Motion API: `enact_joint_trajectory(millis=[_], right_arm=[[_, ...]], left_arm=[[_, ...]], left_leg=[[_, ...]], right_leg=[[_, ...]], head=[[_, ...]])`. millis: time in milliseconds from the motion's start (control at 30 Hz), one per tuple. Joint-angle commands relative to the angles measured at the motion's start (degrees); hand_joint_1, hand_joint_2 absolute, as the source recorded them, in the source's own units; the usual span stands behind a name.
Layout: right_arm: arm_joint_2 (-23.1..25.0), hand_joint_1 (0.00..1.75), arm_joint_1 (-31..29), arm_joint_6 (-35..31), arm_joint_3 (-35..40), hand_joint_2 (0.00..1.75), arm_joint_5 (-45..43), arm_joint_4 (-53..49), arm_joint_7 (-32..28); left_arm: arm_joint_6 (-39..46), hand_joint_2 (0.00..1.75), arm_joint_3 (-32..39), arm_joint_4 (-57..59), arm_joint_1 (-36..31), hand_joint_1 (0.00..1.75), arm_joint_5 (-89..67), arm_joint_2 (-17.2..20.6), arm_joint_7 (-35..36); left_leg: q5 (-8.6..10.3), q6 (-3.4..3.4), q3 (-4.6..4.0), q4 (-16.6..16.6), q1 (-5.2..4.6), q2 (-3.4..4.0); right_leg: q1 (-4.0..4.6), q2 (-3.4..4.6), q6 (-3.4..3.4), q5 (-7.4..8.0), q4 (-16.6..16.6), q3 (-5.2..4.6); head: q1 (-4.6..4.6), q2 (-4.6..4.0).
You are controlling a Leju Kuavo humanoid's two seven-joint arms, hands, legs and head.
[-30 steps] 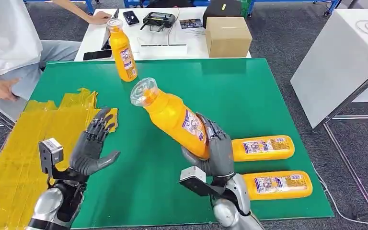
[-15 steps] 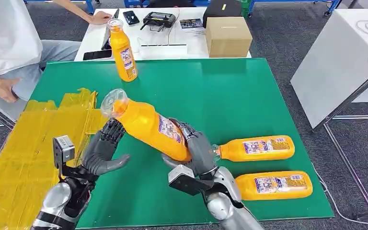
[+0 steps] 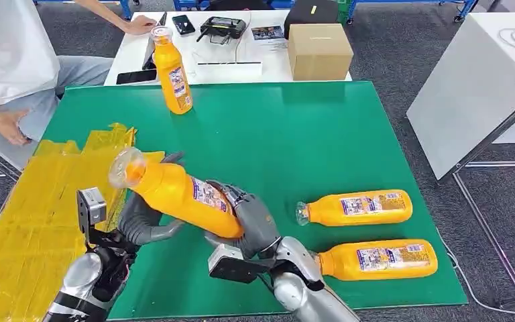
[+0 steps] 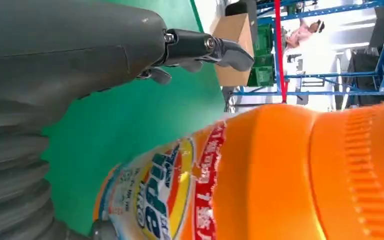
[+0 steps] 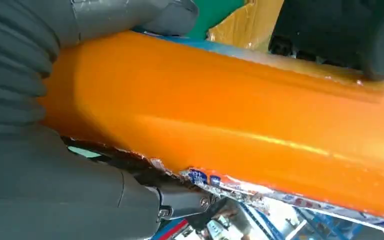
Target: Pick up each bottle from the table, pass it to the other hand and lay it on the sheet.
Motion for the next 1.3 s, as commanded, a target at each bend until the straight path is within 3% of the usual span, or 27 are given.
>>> enact_joint_trajectory(millis=[33, 600, 633, 1300], right_arm=[[0.0, 1.75, -3.0, 1.2, 5.0, 1.75, 0.5, 6.7, 0.1], [0.3, 1.75, -2.9, 1.8, 4.7, 1.75, 0.2, 9.2, 0.0], [0.3, 1.75, -2.8, 1.8, 4.7, 1.75, 0.2, 9.2, 0.0], [0.4, 1.75, -2.9, 1.4, 5.0, 1.75, 0.1, 9.6, -0.1]], left_arm=[[-0.3, 1.75, -2.4, 3.6, -2.9, 0.00, 0.6, 0.3, 0.0], [-0.9, 1.75, -5.2, -2.6, 0.2, 0.02, 3.6, -1.1, -1.4], [-0.6, 1.75, -5.0, -2.3, 0.2, 1.71, 4.3, -1.5, -1.2], [-0.9, 1.75, -6.3, -0.9, -0.1, 1.75, 5.5, -1.8, -0.8]], left_leg=[[-0.05, -0.03, 0.21, -0.1, 0.06, -0.09], [-0.03, 0.00, 0.10, 0.0, 0.02, -0.05], [-0.10, -0.01, 0.23, 0.0, 0.06, -0.07], [-0.02, -0.01, 0.10, 0.0, 0.02, -0.09]], right_leg=[[0.06, -0.07, -0.06, -0.05, -0.1, 0.26], [0.02, -0.04, -0.02, -0.03, -0.1, 0.12], [0.07, -0.05, -0.04, -0.08, -0.1, 0.29], [0.02, -0.07, -0.02, -0.03, -0.1, 0.12]], head=[[0.02, 0.00], [0.02, 0.00], [0.02, 0.00], [0.00, 0.00]])
